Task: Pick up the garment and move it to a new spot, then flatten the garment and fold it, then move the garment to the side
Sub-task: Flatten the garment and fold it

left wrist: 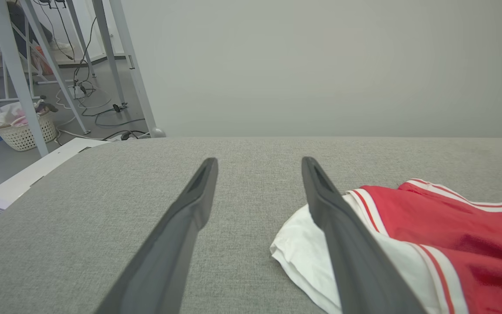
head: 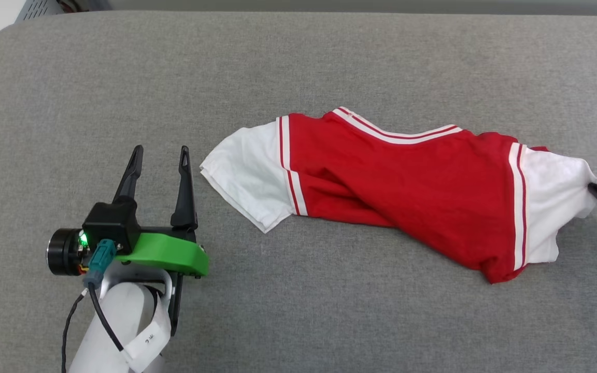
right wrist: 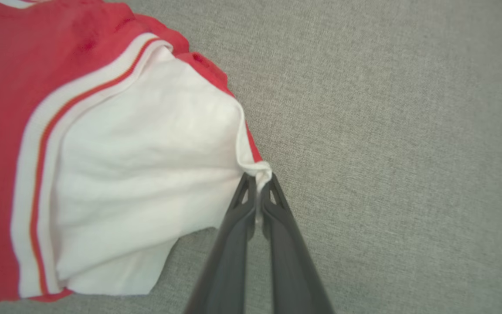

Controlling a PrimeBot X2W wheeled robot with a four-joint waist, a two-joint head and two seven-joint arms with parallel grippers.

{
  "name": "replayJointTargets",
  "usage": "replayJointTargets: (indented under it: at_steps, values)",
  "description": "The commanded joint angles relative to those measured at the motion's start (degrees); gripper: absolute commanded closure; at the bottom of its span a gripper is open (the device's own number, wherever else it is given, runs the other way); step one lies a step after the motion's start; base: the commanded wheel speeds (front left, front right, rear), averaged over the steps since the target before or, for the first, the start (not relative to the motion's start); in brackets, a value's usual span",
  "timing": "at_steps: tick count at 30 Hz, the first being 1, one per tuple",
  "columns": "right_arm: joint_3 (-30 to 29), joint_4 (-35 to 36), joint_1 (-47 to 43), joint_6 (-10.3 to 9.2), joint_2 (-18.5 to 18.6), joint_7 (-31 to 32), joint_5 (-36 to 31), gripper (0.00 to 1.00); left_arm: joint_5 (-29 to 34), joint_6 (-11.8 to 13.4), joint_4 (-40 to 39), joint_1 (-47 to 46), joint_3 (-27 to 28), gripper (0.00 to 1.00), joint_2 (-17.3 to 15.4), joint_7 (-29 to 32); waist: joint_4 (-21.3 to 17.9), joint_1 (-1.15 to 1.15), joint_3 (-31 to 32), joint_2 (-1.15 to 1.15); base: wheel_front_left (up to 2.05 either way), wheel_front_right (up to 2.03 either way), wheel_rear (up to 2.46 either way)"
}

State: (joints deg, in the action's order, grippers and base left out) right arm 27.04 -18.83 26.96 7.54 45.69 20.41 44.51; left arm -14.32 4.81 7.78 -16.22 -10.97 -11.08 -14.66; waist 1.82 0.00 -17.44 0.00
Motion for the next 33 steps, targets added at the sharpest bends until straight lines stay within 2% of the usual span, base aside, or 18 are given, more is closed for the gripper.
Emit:
replayJointTargets:
  at_steps: [1, 10, 15, 21, 29, 33]
  values:
    - [-1.1, 1.4, -1.1, -0.05, 0.6, -1.3, 0.2, 1.00, 0.8, -0.6, 0.0, 1.2, 0.6, 0.00, 0.4, -0.3, -1.2, 0.00, 1.5, 0.00, 0.00, 0.00, 0.00]
    - [-10.3, 8.8, -3.2, -0.05, 2.2, -3.7, -1.0, 1.00, 3.0, -2.7, -0.3, 2.2, 3.0, 0.00, 2.3, -0.3, -1.4, 0.00, 1.8, 0.00, 0.00, 0.00, 0.00]
    - [-17.7, 7.6, 0.1, -0.05, 1.8, -1.2, -2.2, 1.00, 4.5, -3.9, -1.1, 1.5, 4.7, 0.00, 3.3, -0.3, -0.5, 0.00, -1.3, 0.00, 0.00, 0.00, 0.00]
    - [-22.0, -2.5, 6.0, -0.05, 0.4, 0.3, -6.9, 1.00, 5.8, -5.0, -1.8, -0.3, 5.4, 0.00, 4.3, -0.3, 0.4, 0.00, -5.4, 0.00, 0.00, 0.00, 0.00]
    - [-22.4, -19.8, 10.1, -0.05, -4.0, 0.4, -13.9, 1.00, 7.1, -6.2, -1.5, -2.6, 5.8, 0.00, 5.6, -0.3, 1.6, 0.00, -8.6, 0.00, 0.00, 0.00, 0.00]
    - [-22.3, -26.2, 10.6, -0.05, -6.3, 0.0, -14.2, 1.00, 7.6, -6.7, -1.0, -3.0, 6.0, 0.00, 6.1, -0.3, 2.0, 0.00, -8.7, 0.00, 0.00, 0.00, 0.00]
